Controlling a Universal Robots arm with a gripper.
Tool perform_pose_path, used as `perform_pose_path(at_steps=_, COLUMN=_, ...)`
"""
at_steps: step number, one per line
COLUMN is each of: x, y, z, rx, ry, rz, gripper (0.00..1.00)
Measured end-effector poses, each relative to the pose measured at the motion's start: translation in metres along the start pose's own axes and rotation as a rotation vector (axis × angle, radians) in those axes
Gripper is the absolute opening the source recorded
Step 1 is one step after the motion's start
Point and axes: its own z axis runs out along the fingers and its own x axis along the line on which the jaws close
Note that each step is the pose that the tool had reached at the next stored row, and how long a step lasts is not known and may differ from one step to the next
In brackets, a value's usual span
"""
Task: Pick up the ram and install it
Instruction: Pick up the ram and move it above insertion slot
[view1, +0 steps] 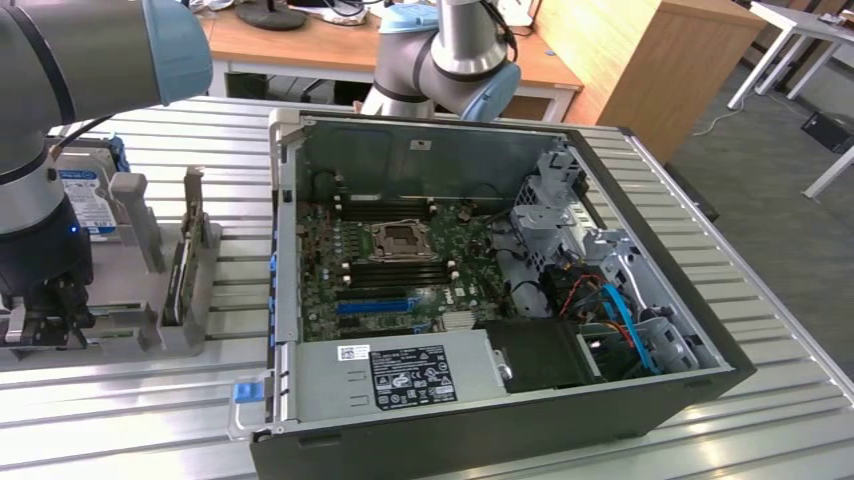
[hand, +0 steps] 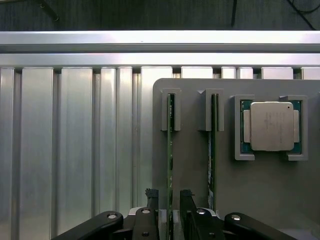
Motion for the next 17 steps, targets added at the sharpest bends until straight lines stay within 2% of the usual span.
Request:
perform_pose_path(at_steps=3, x=0.0, y=0.0, z=0.0, rx=0.0, ry=0.0, rz=0.0, gripper=0.3)
perform_pose_path(at_steps=4, x=0.0, y=0.0, z=0.0, rx=0.0, ry=0.0, rz=0.0, gripper=0.23)
perform_pose_path(at_steps=17, x=-0.0005, y=-0.0002, z=0.0025, rx=0.0004, ry=-0.0003, rz=0.0, gripper=0.23)
